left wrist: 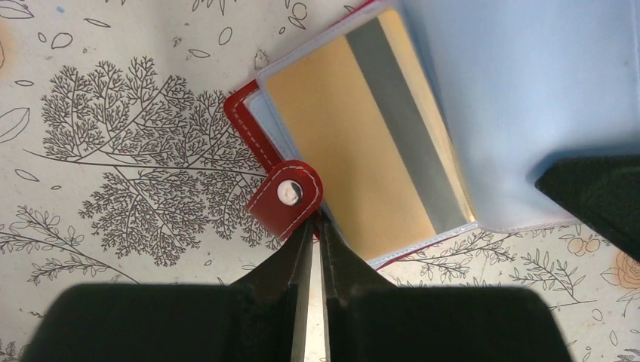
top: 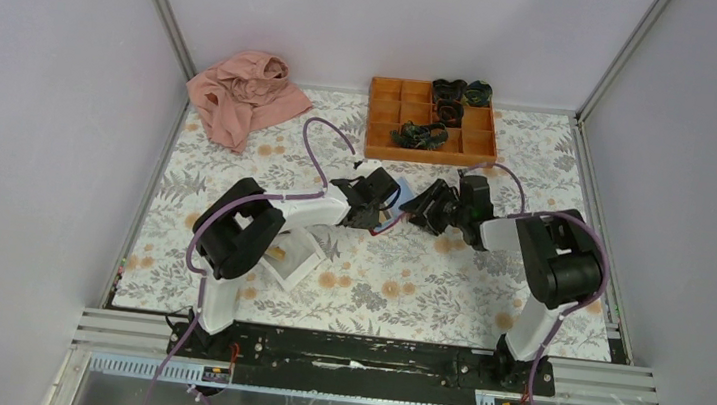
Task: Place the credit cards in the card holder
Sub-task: Close the card holder at the center of the board, then adjust the card holder at the center of the board.
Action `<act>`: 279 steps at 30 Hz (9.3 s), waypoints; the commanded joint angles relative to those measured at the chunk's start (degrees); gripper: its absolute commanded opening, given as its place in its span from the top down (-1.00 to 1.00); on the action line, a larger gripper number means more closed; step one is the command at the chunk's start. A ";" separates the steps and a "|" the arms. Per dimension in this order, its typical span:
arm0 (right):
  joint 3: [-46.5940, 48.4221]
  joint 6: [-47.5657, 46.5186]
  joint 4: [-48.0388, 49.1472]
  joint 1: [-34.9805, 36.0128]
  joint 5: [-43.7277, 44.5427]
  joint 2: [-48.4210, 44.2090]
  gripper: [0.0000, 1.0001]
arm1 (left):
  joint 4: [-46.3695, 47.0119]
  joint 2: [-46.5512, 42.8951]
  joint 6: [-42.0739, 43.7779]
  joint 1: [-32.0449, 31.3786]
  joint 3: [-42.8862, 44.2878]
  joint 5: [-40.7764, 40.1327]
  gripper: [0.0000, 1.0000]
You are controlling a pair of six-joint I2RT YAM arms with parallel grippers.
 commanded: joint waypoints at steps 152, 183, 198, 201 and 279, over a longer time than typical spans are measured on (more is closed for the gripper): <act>6.95 -20.59 -25.81 20.86 23.22 -5.79 -0.02 | -7.24 -12.18 -4.93 -1.68 -8.09 -3.20 0.03; 9.72 -21.97 -28.43 20.87 21.52 -2.88 -0.01 | 5.47 -13.92 -8.26 -3.54 -15.21 -15.30 0.01; 10.07 -21.91 -28.59 20.86 21.06 -1.85 -0.01 | 2.79 -11.63 -9.15 -3.63 -15.31 -19.58 -0.09; 10.29 -21.92 -28.55 20.87 21.09 -1.42 -0.01 | 1.48 -11.62 -9.87 -3.75 -15.70 -20.88 -0.09; 38.95 -33.63 -42.54 16.50 21.15 10.15 0.45 | 22.37 -17.56 -5.99 -18.01 -26.13 -8.13 0.78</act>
